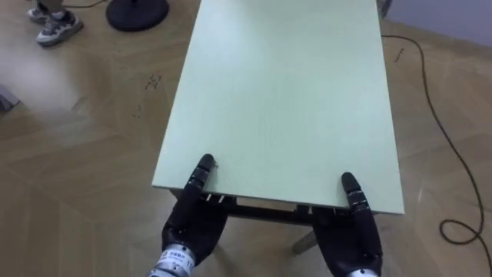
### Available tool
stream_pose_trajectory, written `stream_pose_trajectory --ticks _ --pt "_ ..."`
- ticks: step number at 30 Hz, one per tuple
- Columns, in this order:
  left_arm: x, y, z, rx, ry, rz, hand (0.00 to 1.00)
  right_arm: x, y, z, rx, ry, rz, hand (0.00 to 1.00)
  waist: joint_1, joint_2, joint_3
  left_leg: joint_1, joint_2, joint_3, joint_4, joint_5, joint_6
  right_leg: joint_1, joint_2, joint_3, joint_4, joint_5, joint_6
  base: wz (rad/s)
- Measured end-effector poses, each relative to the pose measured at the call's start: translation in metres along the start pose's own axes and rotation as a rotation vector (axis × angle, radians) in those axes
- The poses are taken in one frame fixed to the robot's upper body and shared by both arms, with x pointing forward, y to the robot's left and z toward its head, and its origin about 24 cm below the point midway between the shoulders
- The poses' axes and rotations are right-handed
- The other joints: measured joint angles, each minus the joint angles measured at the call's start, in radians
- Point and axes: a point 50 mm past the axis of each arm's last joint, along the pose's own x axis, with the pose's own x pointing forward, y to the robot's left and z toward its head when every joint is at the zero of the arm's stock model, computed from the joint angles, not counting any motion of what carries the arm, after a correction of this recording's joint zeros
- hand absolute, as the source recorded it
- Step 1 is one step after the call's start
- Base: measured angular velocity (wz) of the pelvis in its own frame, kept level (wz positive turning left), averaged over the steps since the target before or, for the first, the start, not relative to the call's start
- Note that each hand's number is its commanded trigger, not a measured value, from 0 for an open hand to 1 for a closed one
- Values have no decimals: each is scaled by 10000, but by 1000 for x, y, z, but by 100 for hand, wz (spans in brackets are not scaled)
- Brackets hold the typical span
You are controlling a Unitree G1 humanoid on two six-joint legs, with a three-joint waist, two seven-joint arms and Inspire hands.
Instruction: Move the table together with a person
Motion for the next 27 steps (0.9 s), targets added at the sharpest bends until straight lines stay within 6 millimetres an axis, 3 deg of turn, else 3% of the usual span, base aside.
stream_pose_trajectory --ticks 4,6,10,11,13,14,15,16,17,18,19,20,21,22,23,24,25,26,27 --pt "-3 3 -1 -179 -9 123 100 2 1 -1 -30 86 -29 100 15 8 -1 -48 -239 33 -51 65 140 117 -295 -148 252 -112 169 43" --pt "-3 2 -3 -275 10 144 100 3 2 1 -84 56 36 100 67 -17 15 -161 -396 300 -4 53 380 113 -587 -211 497 -198 314 48" --pt "-4 4 -5 -369 30 212 100 3 2 1 -163 76 -28 100 107 9 32 -418 -689 313 391 -166 721 114 -1089 -272 1134 -340 558 48" --pt "-4 3 -5 -388 31 211 100 3 2 2 -162 54 -32 100 -33 27 45 -570 -824 252 581 -268 888 100 -1300 -16 1525 -405 655 91" --pt "-2 2 -6 -368 79 197 100 3 2 2 -126 37 -53 100 -222 66 71 -739 -942 186 997 -556 1158 21 -1557 504 2370 -441 661 96" --pt "-2 1 -6 -332 119 186 100 2 1 4 -128 -40 -90 100 -365 57 74 -843 -1176 -314 1325 -748 1286 -302 -1661 1401 3205 -383 565 114" --pt "-2 1 -7 -293 193 191 100 0 -1 5 -110 -131 -182 100 -630 44 92 -899 -1455 -889 1532 -850 1426 -773 -1626 2663 4129 -221 235 124" --pt "-2 1 -8 -286 242 191 100 -2 -3 6 -85 -178 -219 100 -741 63 97 -910 -1628 -1262 1596 -879 1509 -923 -1464 3267 4368 -341 128 121" --pt "-2 2 -9 -271 259 196 100 -4 -4 6 -84 -171 -220 100 -841 149 146 -913 -1952 -1992 1661 -919 1658 -1213 -789 4316 4343 -828 127 107" --pt "-3 2 -7 -216 266 191 100 -5 -4 5 -56 -131 -218 100 -952 231 175 -912 -2198 -2533 1669 -853 1672 -1463 -136 4985 3966 -1162 146 101" --pt "-2 2 -7 -186 273 164 100 -5 -5 5 -18 -130 -220 100 -1050 237 179 -908 -2331 -2767 1667 -819 1690 -1496 107 5147 3655 -1264 165 125" --pt "-1 0 -6 -116 315 101 100 -7 -6 4 73 -203 -225 100 -1216 185 177 -911 -2659 -3225 1641 -698 1657 -1643 537 5458 2869 -1347 204 128" --pt "-1 0 -7 -117 343 113 100 -8 -6 4 76 -218 -224 100 -1291 149 154 -942 -2892 -3471 1677 -662 1643 -1750 883 5777 2335 -1138 192 129" --pt "-1 1 -7 -140 396 120 100 -9 -7 6 37 -221 -254 100 -1347 190 128 -968 -2954 -3538 1680 -615 1642 -1684 917 5776 2308 -1145 144 81" --pt "-1 1 -7 -182 425 105 100 -8 -6 5 77 -194 -209 100 -1233 229 106 -1000 -2828 -3215 1607 -607 1629 -1585 774 5399 2169 -1104 61 61" --pt "-1 0 -5 -83 409 68 100 -8 -6 4 129 -156 -225 100 -1122 167 125 -977 -2475 -2452 1417 -593 1653 -1423 760 5155 1976 -1087 15 49" --pt "-1 0 -3 -21 392 59 100 -9 -7 3 175 -124 -241 100 -1076 97 90 -928 -2289 -2042 1311 -576 1670 -1387 746 5089 1905 -1089 3 45" --pt "-2 0 0 83 349 26 100 -9 -6 1 218 -52 -223 100 -882 -76 87 -879 -2141 -1673 1099 -534 1677 -1355 760 5032 1769 -1084 -22 20" --pt "-3 1 0 82 349 52 100 -9 -6 1 196 -27 -224 100 -661 -152 81 -796 -2113 -1694 937 -498 1645 -1234 880 5028 1502 -984 -34 8"
